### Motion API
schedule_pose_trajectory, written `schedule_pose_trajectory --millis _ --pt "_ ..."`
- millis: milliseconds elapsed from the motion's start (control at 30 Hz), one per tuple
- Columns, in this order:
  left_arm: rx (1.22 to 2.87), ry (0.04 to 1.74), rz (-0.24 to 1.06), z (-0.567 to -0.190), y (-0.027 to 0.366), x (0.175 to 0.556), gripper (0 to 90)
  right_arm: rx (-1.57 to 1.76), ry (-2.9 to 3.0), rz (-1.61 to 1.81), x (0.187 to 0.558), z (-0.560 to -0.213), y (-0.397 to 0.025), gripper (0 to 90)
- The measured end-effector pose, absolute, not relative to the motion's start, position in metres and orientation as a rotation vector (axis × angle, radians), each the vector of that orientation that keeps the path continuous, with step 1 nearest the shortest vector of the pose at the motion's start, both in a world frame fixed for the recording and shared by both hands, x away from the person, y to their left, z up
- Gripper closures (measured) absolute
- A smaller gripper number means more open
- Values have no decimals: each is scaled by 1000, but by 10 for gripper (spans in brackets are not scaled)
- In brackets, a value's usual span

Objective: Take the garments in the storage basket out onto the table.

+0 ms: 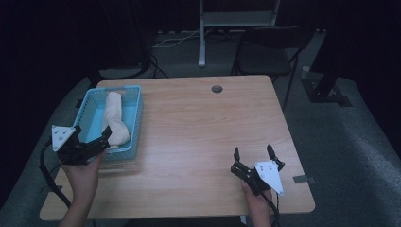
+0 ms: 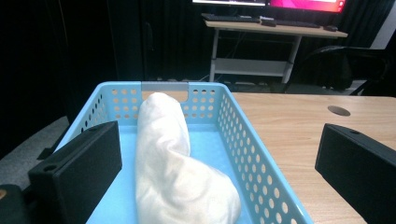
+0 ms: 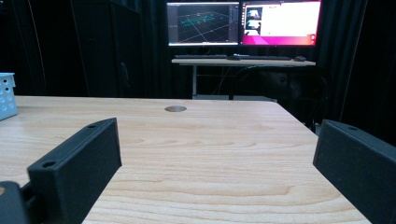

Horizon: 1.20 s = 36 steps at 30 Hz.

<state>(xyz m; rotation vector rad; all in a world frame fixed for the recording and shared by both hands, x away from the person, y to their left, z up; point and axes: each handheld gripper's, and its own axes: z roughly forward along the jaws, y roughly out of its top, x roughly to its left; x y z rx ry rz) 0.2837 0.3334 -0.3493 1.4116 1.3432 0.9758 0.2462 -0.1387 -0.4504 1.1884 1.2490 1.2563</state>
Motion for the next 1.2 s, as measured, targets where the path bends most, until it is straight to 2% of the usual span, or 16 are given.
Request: schedule_pose_trajectory --millis 433,1200 --pt "1429 1379 993 -342 340 296 0 1189 1248 1257 246 -450 -139 2" --pt "1456 1399 929 -340 342 317 0 1188 1250 1259 246 -450 -139 2"
